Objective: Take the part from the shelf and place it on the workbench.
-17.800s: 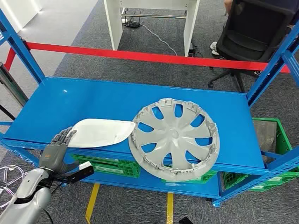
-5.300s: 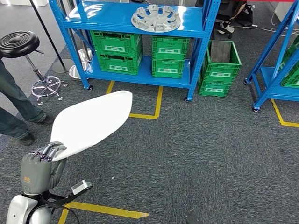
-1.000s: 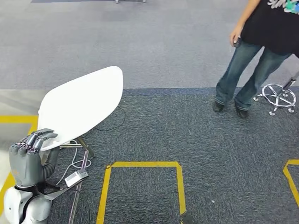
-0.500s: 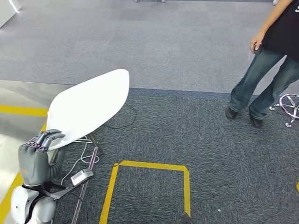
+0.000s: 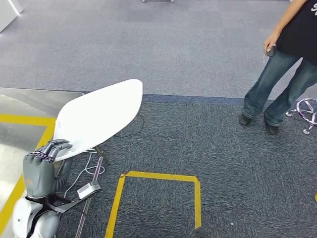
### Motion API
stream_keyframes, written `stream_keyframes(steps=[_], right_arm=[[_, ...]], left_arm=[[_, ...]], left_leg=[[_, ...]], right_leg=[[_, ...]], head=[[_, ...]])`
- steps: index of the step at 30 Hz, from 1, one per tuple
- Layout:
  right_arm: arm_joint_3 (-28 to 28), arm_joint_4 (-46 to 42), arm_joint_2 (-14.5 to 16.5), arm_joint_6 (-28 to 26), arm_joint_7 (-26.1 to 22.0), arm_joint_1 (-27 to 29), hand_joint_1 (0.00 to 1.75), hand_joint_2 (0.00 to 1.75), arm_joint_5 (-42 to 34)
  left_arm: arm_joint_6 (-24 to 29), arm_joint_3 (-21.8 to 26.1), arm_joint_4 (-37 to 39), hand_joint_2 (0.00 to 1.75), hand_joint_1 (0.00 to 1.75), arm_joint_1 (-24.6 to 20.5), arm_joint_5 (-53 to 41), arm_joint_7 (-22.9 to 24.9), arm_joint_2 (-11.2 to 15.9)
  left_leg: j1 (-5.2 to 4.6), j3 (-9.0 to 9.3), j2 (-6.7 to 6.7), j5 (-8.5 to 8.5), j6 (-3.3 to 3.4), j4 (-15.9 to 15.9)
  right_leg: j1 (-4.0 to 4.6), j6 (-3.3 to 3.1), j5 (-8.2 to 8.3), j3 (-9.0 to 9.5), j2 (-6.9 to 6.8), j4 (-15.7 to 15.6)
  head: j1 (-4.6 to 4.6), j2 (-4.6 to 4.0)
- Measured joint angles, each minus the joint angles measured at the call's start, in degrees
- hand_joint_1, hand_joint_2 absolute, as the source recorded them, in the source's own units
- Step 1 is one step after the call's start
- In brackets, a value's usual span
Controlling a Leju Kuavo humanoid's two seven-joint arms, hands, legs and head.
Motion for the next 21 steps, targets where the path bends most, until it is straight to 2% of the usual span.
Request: stream_keyframes(steps=[9,14,17,18,19,21], right_arm=[[-0.2,0.0,0.0,1.3,-1.0,0.0,0.00,0.00,-1.4],[-0.7,0.0,0.0,1.9,-1.2,0.1,0.00,0.00,-2.0],[-0.9,0.0,0.0,2.0,-1.3,0.0,0.00,0.00,-2.1],[-0.9,0.0,0.0,1.9,-1.3,0.0,0.00,0.00,-2.1],[-0.9,0.0,-0.1,1.9,-1.3,0.0,0.00,0.00,-2.1],[-0.9,0.0,-0.1,1.9,-1.3,0.0,0.00,0.00,-2.1]], left_arm=[[0.0,0.0,0.0,1.75,1.75,0.4,0.0,0.2,0.4],[0.0,0.0,0.0,1.75,1.75,0.7,0.1,0.2,0.6],[0.0,0.0,-0.1,1.75,1.75,0.8,0.2,0.2,0.6],[0.0,0.0,-0.1,1.75,1.75,0.7,0.2,0.2,0.6],[0.0,0.0,-0.1,1.75,1.75,0.8,0.2,0.2,0.6],[0.0,0.0,-0.2,1.75,1.75,0.9,0.2,0.1,0.5]], left_leg=[[-0.21,-0.07,0.00,-0.09,0.02,0.2],[-0.50,-0.28,0.02,-0.45,0.85,0.8],[-0.24,0.33,0.26,0.18,1.48,-0.5],[-0.06,0.65,0.43,0.48,1.70,-1.1],[0.12,0.91,0.66,0.70,1.85,-1.6],[0.12,0.98,1.10,0.67,2.00,-1.7]], right_leg=[[-0.23,0.03,0.02,0.06,-0.02,0.0],[-0.52,0.55,0.22,0.16,-0.08,-0.3],[-0.51,1.01,0.00,0.04,-0.03,-0.3],[-0.45,1.15,-0.79,-0.54,-0.02,0.8],[-0.43,1.26,-2.14,-1.75,-0.03,3.3],[-0.47,1.56,-5.39,-5.44,-0.03,10.6]], head=[[0.01,0.00],[-0.03,0.00],[-0.01,0.00],[0.04,0.00],[0.11,0.00],[0.18,0.00]])
